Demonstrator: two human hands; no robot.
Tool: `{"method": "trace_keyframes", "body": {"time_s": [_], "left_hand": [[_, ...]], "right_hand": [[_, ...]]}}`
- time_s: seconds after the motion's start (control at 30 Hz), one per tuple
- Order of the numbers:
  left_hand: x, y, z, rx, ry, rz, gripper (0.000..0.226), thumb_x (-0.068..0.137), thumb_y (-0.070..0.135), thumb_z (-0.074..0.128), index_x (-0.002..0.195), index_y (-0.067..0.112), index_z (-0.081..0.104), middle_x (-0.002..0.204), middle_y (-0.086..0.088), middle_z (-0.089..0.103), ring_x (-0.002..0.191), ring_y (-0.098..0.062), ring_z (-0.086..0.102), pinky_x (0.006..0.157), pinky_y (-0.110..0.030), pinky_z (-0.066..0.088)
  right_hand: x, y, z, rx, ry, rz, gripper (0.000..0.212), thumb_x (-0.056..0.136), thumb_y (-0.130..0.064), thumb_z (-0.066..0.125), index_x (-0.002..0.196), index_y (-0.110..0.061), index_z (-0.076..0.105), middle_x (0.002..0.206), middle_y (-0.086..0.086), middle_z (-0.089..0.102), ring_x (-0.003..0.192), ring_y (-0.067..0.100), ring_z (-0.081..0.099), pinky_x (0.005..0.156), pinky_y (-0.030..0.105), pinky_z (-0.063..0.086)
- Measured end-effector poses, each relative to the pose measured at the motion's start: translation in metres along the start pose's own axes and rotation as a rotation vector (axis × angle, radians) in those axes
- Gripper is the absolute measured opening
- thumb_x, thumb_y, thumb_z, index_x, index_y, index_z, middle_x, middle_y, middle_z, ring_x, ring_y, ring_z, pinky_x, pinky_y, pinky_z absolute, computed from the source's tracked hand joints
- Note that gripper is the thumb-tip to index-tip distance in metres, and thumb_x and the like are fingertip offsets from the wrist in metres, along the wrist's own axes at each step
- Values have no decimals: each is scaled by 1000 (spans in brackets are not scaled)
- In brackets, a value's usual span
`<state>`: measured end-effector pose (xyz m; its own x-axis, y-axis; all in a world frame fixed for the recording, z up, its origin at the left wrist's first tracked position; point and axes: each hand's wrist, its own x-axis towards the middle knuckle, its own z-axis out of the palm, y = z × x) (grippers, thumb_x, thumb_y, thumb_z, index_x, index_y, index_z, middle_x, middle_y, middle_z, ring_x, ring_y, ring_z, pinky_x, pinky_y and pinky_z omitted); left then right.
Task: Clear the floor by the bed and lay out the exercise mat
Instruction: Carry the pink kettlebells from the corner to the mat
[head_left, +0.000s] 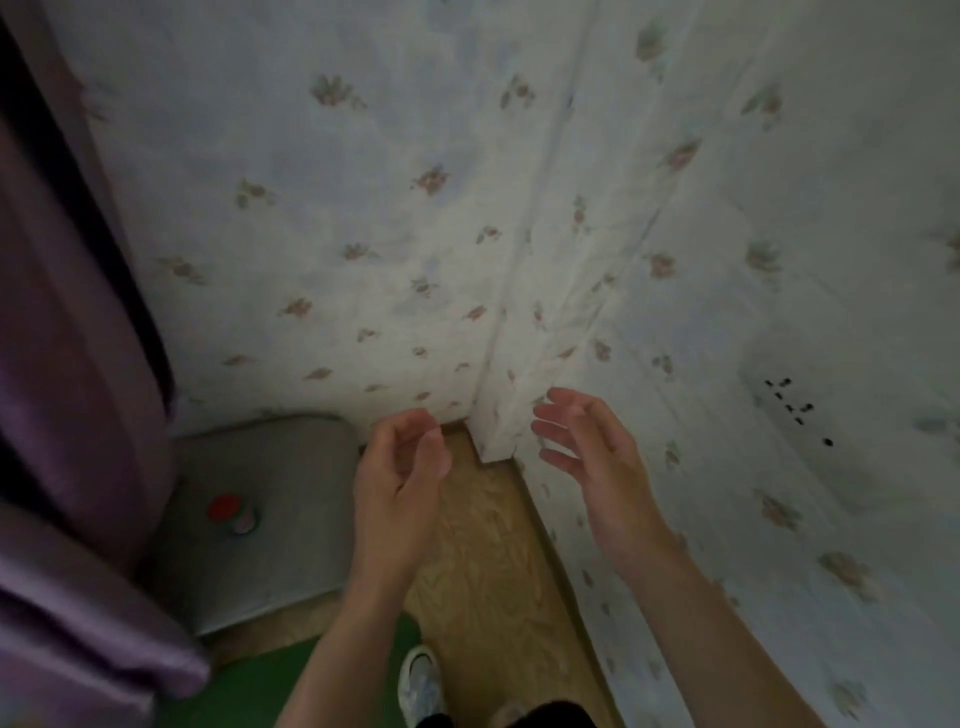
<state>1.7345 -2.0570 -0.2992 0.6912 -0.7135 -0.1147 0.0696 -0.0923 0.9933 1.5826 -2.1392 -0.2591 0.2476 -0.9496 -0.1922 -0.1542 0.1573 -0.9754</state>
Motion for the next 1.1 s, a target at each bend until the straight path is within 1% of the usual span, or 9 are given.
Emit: {"method": "trace_keyframes", "body": {"time_s": [0.13,0.3,0.43,0.5,0.6,0.77,0.9,1.07,1.1], "left_hand": [[37,-19,4,66,88,-53,14,97,16,59,107,24,65,104,9,69,97,-6,65,87,-30,52],[70,-46,26,147,168,-154,18,95,16,60,95,33,63,98,11,69,87,1,63,74,-15,46],[104,-84,64,200,260,-263,11,94,25,61,102,30,64,99,16,68,81,2,63,66,-16,48],[124,-111,85,193,287,-269,10,94,21,62,102,27,64,99,16,67,83,12,61,67,-5,43],[153,-156,106,177,295,-294,16,94,23,63,94,38,59,93,22,65,82,17,60,66,-1,42],[193,-293,122,187,396,-470,17,95,26,62,112,22,65,101,13,67,93,-2,64,69,-11,45],[209,-388,132,183,362,-486,16,95,28,59,111,28,59,104,17,63,97,-2,62,75,-24,51],[234,-508,135,249,374,-498,21,94,36,58,115,35,54,110,15,61,98,-8,62,81,-41,57],[241,-531,139,257,378,-510,22,94,36,59,115,35,54,110,14,61,97,-8,62,81,-42,57]], "right_hand": [[52,13,17,8,-121,52,23,105,-25,48,120,-24,66,117,-1,73,110,12,69,102,38,53],[135,27,33,44,-233,71,21,104,-19,50,120,-18,64,118,8,71,101,7,71,85,22,56],[212,62,47,-57,-318,62,27,103,-31,52,125,-21,62,124,3,67,115,16,65,103,37,51],[247,91,56,-124,-357,66,35,94,-42,52,123,-26,62,124,-1,67,117,14,64,107,39,49],[285,143,69,-214,-406,69,31,94,-40,52,121,-27,62,119,-4,69,115,13,65,107,43,49],[339,273,90,-360,-452,139,16,104,-24,53,111,-33,64,115,-5,71,112,11,66,106,47,49],[377,371,114,-416,-405,181,19,102,-27,56,119,-25,65,117,-6,70,113,11,65,105,44,51],[420,472,147,-496,-448,150,19,100,-26,58,119,-24,63,102,-15,71,103,5,65,84,16,52],[432,490,151,-533,-468,132,22,99,-26,59,121,-25,62,102,-16,72,103,5,64,84,17,52]]}}
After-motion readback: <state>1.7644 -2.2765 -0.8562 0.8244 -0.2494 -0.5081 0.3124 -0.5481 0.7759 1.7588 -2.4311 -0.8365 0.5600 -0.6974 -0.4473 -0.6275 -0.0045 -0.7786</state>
